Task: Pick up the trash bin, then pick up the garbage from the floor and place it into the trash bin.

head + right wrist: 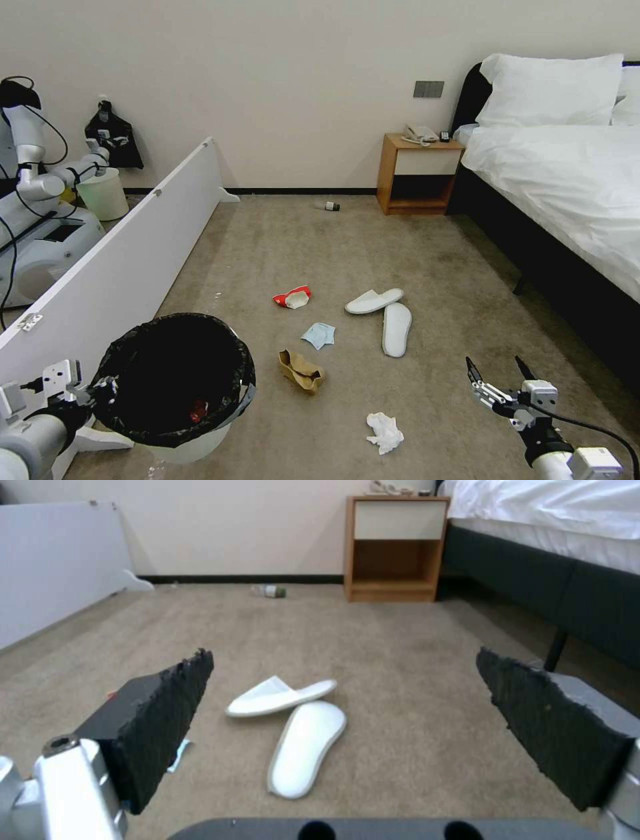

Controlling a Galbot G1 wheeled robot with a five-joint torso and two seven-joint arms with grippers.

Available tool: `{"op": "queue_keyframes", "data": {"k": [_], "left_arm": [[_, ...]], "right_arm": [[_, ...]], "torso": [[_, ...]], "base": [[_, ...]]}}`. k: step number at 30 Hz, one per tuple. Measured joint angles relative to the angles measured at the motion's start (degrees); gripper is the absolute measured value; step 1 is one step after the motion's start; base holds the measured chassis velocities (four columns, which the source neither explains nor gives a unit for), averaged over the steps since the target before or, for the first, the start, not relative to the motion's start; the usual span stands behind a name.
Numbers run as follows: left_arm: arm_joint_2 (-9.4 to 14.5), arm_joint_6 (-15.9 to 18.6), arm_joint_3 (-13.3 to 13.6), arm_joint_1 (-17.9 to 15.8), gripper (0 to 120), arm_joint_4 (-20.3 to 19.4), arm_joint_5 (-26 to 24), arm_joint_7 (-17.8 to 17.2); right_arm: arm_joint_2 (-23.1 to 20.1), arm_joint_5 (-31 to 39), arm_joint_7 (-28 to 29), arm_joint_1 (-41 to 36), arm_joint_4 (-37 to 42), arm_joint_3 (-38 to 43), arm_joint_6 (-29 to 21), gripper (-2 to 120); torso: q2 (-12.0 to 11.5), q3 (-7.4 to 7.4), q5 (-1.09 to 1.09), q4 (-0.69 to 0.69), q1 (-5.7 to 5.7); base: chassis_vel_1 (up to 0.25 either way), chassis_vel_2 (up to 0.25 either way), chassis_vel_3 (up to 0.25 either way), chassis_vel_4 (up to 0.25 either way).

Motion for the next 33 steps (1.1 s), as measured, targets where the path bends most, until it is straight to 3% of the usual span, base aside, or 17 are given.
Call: {"op": "queue_keyframes", "data": {"k": [11, 20, 22, 33], "left_arm": [[-0.02, 0.0, 0.05, -0.19, 4, 0.0, -0.05, 0.0], [-0.22, -0.01, 0.45, -0.51, 4, 0.21, 0.08, -0.06], [-0.4, 0.0, 0.82, -0.72, 4, 0.41, 0.47, -0.2], [-0.58, 0.0, 1.3, -0.89, 4, 0.27, 1.1, -0.47]], "right_arm": [[-0.07, -0.11, 0.43, 0.15, -0.39, -0.54, -0.44, 100], [-0.3, -0.57, -0.2, 0.13, -3.6, -3.95, -5.22, 100], [-0.58, 1.24, 1.02, 1.19, -6.82, -7.68, -11.5, 100], [-0.21, 2.89, 1.43, 5.13, -12.76, -13.16, -17.33, 100]], "torso": [[0.0, 0.0, 0.0, -0.01, 0.01], [0.0, 0.0, 0.0, 0.0, 0.0], [0.0, 0.0, 0.02, -0.01, 0.01], [0.0, 0.0, 0.0, 0.01, 0.0]], "base": [[-0.087, 0.08, 0.081, -0.082], [-0.01, 0.013, 0.017, -0.008], [0.0, 0.0, 0.0, 0.0], [0.0, 0.0, 0.0, 0.0]]}}
